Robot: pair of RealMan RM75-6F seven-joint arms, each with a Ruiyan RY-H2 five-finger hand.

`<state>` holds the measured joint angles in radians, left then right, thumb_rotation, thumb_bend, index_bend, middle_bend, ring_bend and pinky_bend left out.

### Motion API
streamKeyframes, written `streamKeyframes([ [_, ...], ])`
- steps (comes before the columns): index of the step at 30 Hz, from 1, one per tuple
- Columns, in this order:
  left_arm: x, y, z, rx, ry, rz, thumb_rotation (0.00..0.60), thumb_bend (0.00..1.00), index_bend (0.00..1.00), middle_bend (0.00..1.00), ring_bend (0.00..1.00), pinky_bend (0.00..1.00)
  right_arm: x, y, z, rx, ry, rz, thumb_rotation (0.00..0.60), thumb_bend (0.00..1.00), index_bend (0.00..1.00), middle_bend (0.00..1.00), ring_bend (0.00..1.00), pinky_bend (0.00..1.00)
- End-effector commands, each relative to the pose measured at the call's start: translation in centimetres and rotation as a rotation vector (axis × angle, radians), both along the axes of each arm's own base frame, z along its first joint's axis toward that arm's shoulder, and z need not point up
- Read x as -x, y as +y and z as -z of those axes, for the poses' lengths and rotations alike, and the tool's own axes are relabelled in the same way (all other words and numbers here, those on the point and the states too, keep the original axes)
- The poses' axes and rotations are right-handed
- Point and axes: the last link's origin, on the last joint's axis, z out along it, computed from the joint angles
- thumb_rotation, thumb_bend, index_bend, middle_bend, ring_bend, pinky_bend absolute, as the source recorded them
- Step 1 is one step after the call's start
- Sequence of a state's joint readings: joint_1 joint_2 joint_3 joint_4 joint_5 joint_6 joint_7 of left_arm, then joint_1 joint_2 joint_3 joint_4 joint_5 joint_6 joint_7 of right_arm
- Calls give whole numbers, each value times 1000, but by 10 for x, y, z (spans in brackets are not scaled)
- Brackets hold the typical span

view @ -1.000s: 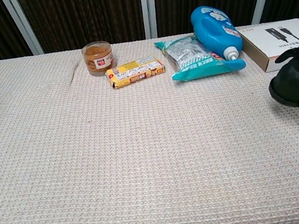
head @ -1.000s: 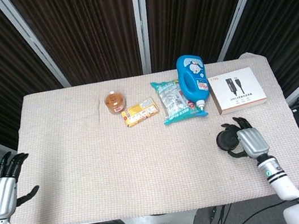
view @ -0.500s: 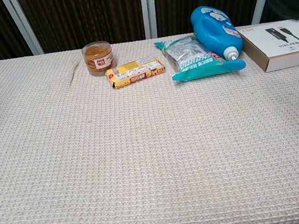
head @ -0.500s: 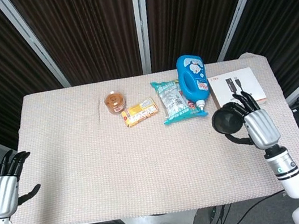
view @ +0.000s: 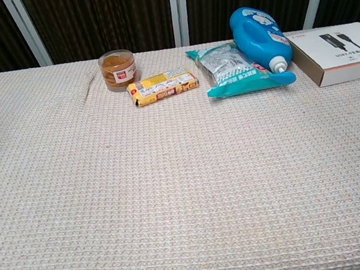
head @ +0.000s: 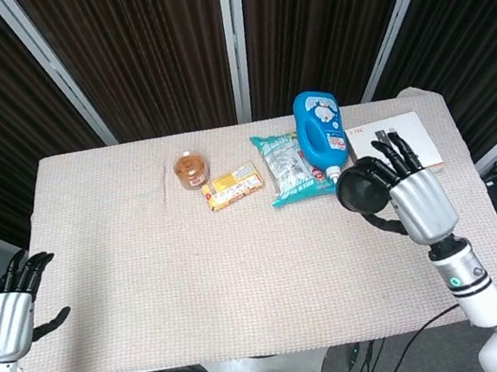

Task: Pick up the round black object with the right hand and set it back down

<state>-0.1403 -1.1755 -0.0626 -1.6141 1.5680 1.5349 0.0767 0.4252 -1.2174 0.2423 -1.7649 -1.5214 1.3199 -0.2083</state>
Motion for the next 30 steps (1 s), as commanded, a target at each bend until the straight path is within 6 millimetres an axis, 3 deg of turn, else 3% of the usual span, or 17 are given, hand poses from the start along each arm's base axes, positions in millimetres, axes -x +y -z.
streamKeyframes([
  [1,1,0,-1,-4,-1,-3,600,133,169,154,62,307,60,-14,60,-247,215,265,600,147,356,457,105,0],
  [5,1,1,0,-1,1,-4,600,133,169,154,62,307,21,-14,30,-122,56,133,600,148,356,457,104,0],
  [9,1,1,2,3,0,-2,600,133,169,153,62,307,-30,6,-31,169,-238,-184,600,146,356,457,104,0],
  [13,1,1,4,8,1,-1,600,133,169,154,62,307,-36,24,-56,396,-376,-400,600,129,357,457,105,0],
  [16,1,2,3,9,1,-2,600,133,169,154,62,307,-16,21,-49,443,-325,-370,600,136,366,459,105,0],
  [21,0,1,4,10,2,2,600,133,169,154,62,307,27,-3,-18,288,-122,-11,600,147,403,472,107,0],
  [27,2,0,4,17,-2,-8,600,133,169,154,62,307,54,-17,10,30,103,252,600,157,420,480,123,0],
  [30,3,-1,5,28,-14,-9,600,133,169,154,62,307,59,-15,14,-122,229,364,600,159,423,482,133,0],
])
